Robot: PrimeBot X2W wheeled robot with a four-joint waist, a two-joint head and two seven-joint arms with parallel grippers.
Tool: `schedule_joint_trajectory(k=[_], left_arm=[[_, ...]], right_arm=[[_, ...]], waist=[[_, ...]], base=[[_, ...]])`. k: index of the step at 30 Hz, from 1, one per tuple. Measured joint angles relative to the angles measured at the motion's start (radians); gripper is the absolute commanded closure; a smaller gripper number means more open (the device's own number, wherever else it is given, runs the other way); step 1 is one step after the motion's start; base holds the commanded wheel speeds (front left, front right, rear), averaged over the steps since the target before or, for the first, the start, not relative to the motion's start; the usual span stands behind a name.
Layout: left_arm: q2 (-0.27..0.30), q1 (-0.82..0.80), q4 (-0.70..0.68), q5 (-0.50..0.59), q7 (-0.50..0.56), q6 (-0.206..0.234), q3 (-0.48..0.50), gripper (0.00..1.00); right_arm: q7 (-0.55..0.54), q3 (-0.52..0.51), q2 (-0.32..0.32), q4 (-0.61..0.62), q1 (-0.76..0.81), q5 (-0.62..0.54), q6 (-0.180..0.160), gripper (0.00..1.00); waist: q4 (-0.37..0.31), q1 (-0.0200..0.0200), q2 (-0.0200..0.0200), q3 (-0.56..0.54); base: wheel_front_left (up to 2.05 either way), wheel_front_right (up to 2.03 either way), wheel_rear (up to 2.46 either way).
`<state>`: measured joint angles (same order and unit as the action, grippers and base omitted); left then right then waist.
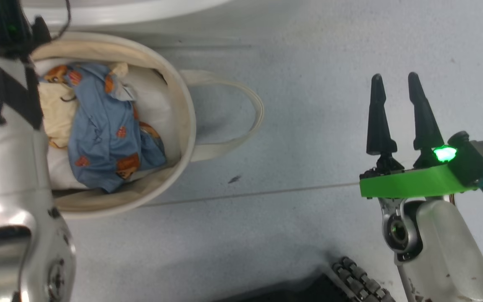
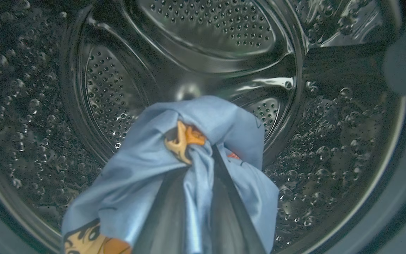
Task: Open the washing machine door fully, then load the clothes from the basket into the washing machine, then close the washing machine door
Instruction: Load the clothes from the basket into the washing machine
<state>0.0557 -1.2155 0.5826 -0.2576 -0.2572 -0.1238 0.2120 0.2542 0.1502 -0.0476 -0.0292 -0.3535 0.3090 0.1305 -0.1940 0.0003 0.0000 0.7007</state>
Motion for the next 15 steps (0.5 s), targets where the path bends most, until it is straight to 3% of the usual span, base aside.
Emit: schedule_joint_trajectory(k=[7, 9, 10, 11, 15], left_arm=[[0.036, -0.206, 0.103, 0.065, 0.0, 0.001, 0.025, 1.0], [0.043, -0.236, 0.112, 0.092, 0.0, 0.02, 0.03, 1.0], [0.044, -0.242, 0.122, 0.106, 0.0, 0.027, 0.03, 0.46], [0.044, -0.241, 0.126, 0.118, 0.0, 0.028, 0.03, 0.0], [0.036, -0.227, 0.136, 0.132, 0.0, 0.028, 0.037, 0.0]], right_arm=[[0.0, 0.002, 0.0, 0.015, -0.044, 0.011, 0.0, 0.0], [0.0, 0.0, 0.0, 0.015, -0.052, 0.011, 0.0, 0.0], [0.0, 0.0, 0.0, 0.015, -0.053, 0.011, 0.0, 0.0], [0.0, -0.001, 0.0, 0.015, -0.053, 0.011, 0.0, 0.0], [0.0, -0.008, 0.0, 0.015, -0.053, 0.01, 0.0, 0.0]], waist=[[-0.031, -0.0001, 0.0, 0.111], [-0.037, -0.0001, 0.0, 0.131], [-0.038, 0.0, 0.0, 0.137], [-0.039, 0.0, 0.0, 0.141], [-0.026, -0.0003, 0.0, 0.136]], base=[[0.0, 0.0, 0.0], [0.0, 0.0, 0.0], [0.0, 0.0, 0.0], [0.0, 0.0, 0.0], [0.0, 0.0, 0.0]])
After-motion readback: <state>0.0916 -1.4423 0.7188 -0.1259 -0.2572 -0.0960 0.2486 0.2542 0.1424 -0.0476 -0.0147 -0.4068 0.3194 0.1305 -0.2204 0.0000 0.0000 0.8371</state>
